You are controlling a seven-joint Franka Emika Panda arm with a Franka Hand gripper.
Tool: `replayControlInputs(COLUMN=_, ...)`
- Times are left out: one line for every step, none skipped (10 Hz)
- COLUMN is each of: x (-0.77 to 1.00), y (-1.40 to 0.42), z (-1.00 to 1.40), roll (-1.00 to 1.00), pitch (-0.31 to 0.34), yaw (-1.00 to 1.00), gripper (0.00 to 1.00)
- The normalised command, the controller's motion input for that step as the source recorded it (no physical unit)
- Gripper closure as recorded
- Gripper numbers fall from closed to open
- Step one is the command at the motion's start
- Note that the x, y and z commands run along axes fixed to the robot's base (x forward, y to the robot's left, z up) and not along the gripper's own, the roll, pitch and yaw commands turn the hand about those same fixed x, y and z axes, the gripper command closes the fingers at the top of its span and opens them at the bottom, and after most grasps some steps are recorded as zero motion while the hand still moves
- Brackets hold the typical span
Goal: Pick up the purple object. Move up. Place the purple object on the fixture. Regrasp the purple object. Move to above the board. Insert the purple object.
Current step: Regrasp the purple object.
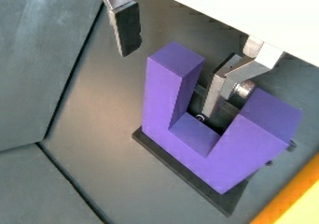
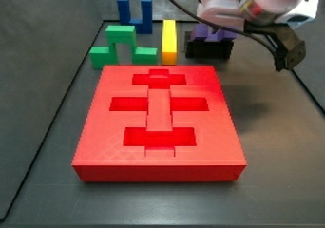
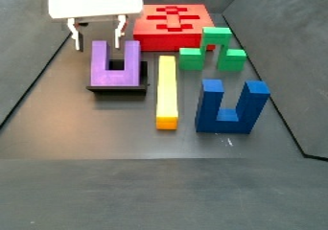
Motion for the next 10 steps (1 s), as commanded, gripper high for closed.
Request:
replayControlInputs(x=0.28, y=0.0, z=0.0, roll=0.42, pitch=0.18, yaw=0.06, gripper=0.0)
replayControlInputs(x=0.29, y=0.0, z=-0.01, roll=0.43, pitch=0.206, yaw=0.03, gripper=0.0)
replayControlInputs(x=0.13, y=0.0, z=-0.06, roll=0.31, pitch=0.131, yaw=0.0, gripper=0.0)
replayControlInputs(x=0.07, y=0.0, z=-0.18, roll=0.17, pitch=0.023, yaw=0.01, gripper=0.0)
replayControlInputs(x=0.0, y=0.0, z=-0.17, roll=0.05, pitch=0.0, yaw=0.03, gripper=0.0)
replayControlInputs(x=0.0, y=0.01, z=-0.17, roll=0.0, pitch=0.0, yaw=0.02, gripper=0.0)
replayControlInputs(x=0.0, y=0.01, z=-0.11, roll=-0.02, pitch=0.0, yaw=0.03, gripper=0.0)
replayControlInputs(x=0.0, y=0.0, z=-0.01, roll=-0.01, pitch=0.0, yaw=0.04, gripper=0.0)
replayControlInputs(x=0.0, y=0.0, z=0.0, roll=0.0, pitch=0.0, yaw=0.0, gripper=0.0)
replayControlInputs(x=0.0, y=0.0, z=0.0, roll=0.0, pitch=0.0, yaw=0.0, gripper=1.0)
